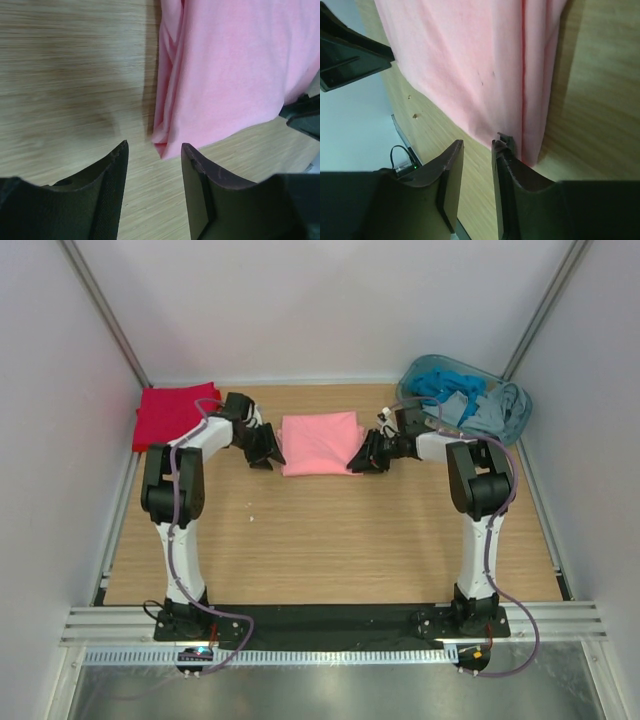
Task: Fold and stack the t-shirts
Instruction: Fold the tshirt, then neatly place the folded tshirt to the corner
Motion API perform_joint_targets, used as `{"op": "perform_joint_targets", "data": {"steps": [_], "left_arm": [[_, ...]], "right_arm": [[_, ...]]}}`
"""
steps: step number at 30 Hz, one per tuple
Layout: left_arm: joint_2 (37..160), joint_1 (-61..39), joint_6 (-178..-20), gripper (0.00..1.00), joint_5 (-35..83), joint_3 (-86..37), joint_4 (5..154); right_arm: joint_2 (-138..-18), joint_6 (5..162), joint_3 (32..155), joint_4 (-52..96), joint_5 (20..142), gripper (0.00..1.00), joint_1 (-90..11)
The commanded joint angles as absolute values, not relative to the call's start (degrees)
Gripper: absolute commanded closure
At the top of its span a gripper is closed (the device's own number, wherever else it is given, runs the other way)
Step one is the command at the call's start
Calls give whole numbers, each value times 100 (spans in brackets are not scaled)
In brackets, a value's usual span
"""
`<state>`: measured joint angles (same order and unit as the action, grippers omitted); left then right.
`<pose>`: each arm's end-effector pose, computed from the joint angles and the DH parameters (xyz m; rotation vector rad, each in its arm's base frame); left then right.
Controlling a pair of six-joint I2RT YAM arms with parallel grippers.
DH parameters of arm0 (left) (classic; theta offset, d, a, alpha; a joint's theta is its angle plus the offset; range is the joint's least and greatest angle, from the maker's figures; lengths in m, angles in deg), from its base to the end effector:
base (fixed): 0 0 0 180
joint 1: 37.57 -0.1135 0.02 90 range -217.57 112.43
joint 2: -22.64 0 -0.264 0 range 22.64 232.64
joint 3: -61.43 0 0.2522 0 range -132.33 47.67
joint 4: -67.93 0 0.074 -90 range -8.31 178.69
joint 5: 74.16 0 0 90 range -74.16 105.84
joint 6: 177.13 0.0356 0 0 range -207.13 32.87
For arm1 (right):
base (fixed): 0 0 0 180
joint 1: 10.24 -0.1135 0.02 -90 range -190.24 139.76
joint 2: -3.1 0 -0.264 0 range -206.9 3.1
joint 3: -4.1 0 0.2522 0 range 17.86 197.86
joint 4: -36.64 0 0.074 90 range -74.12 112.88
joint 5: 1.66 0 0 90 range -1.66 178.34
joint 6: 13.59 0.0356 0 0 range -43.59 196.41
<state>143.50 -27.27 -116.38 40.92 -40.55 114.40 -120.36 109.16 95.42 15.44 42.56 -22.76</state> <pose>0.4286 -0.0932 0.1620 -0.3244 2.7641 -0.7873 0.4222 0.1199 0.1203 0.0966 2.5707 1.3177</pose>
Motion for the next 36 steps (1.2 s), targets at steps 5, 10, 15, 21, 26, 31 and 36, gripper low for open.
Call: {"op": "perform_joint_targets", "data": {"steps": [5, 10, 15, 21, 26, 31, 36], "left_arm": [[14523, -3010, -11516, 48, 3983, -5180, 11886], [15359, -3036, -11586, 39, 4344, -6086, 11966], [15930, -3028, -11753, 39, 4406, -6482, 11800], [16063, -2931, -11868, 40, 4116, -6466, 11703], [16195, -2878, -12035, 40, 4098, -6456, 11404], [16336, -2878, -12184, 42, 3984, -6553, 11377], [16353, -2773, -12334, 44, 3861, -6368, 11175]], "right_arm": [[-10958, 10778, 9319, 602, 5134, 56, -2360], [-10431, 10585, 9178, 118, 5221, 50, -2492], [-10035, 10401, 9020, -217, 5301, 48, -2509], [-9832, 10286, 8958, -375, 5415, 47, -2492], [-9718, 10269, 8923, -427, 5450, 47, -2510], [-9665, 10172, 8932, -533, 5459, 48, -2501], [-9753, 10216, 9028, -533, 5424, 47, -2510]]}}
